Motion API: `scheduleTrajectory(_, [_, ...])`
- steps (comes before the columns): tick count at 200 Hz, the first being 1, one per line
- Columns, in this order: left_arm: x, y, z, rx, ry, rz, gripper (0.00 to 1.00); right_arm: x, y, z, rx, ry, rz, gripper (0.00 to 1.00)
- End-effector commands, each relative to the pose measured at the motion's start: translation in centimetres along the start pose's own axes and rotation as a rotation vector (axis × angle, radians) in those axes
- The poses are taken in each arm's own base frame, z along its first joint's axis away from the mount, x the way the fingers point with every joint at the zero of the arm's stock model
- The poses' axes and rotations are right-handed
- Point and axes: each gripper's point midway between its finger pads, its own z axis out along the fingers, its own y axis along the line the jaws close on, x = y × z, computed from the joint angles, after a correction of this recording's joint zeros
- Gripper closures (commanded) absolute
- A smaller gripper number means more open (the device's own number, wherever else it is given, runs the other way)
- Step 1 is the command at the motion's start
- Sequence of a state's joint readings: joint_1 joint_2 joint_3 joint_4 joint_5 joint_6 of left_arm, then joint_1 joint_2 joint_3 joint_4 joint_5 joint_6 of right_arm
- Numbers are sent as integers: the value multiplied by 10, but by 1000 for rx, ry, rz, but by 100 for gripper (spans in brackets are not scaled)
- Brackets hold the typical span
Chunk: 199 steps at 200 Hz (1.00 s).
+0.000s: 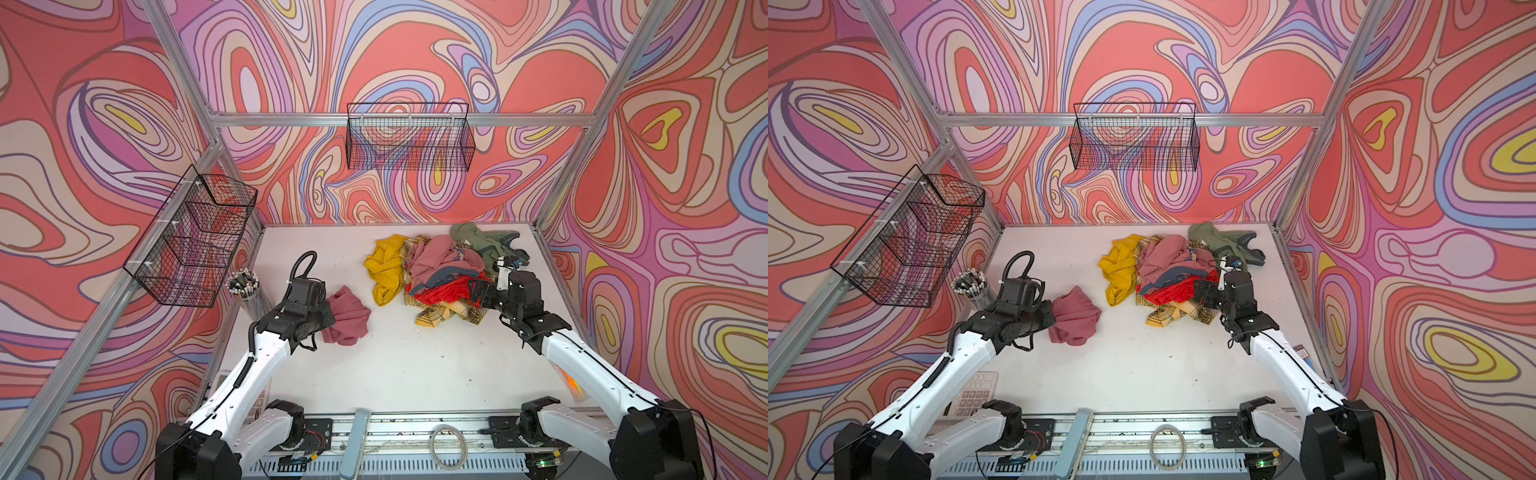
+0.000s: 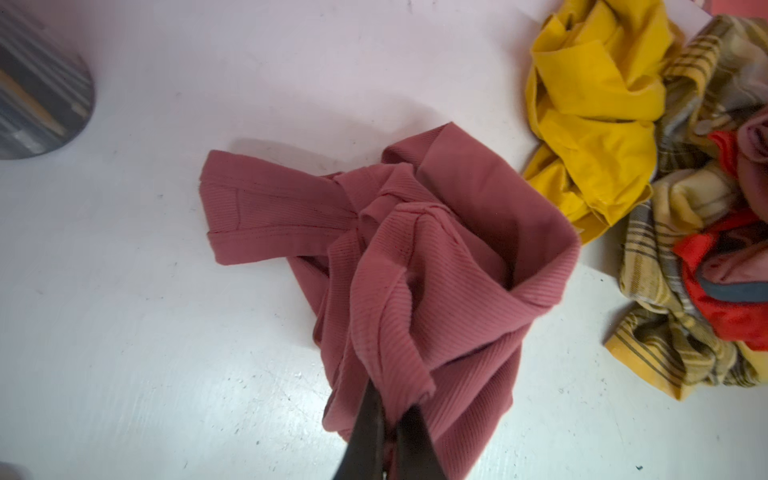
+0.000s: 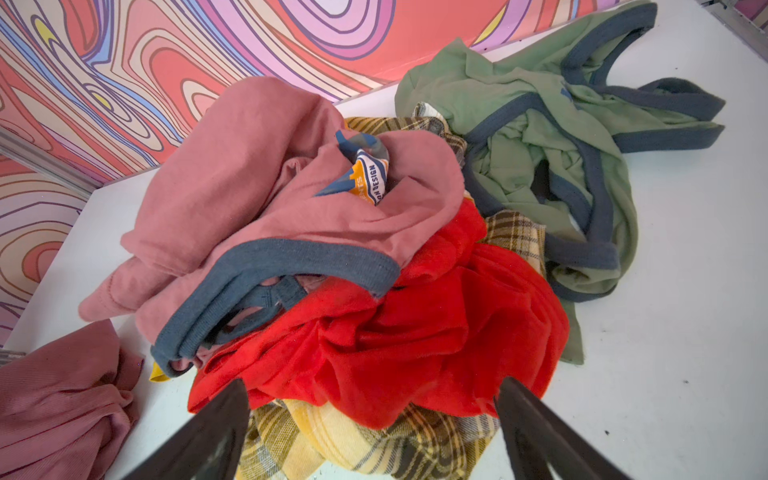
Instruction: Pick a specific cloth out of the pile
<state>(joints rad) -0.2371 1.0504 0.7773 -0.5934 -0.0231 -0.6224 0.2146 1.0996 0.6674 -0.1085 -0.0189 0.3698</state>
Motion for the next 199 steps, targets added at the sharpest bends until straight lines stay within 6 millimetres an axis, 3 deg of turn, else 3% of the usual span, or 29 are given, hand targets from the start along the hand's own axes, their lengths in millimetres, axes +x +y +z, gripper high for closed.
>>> scheduleTrajectory(1, [0, 21, 9, -86, 3, -40, 100, 5, -4, 1, 4, 6, 12, 3])
scheduleTrajectory(70, [3, 73, 46, -338, 72, -53, 100, 6, -8, -3, 28, 7, 2, 3])
scheduleTrajectory(123, [13, 75, 69, -362, 162, -29, 100, 9, -9, -2, 28, 12, 8, 3])
scheduleTrajectory(156, [21, 74, 75, -350, 196, -18, 53, 9, -9, -3, 31, 14, 3, 3])
scheduleTrajectory(178, [19, 64, 68, -279, 180, -6, 41, 7, -10, -4, 38, 7, -5, 3])
scheduleTrajectory(199, [7, 52, 46, -218, 106, 27, 27, 8, -11, -5, 43, 7, -12, 3])
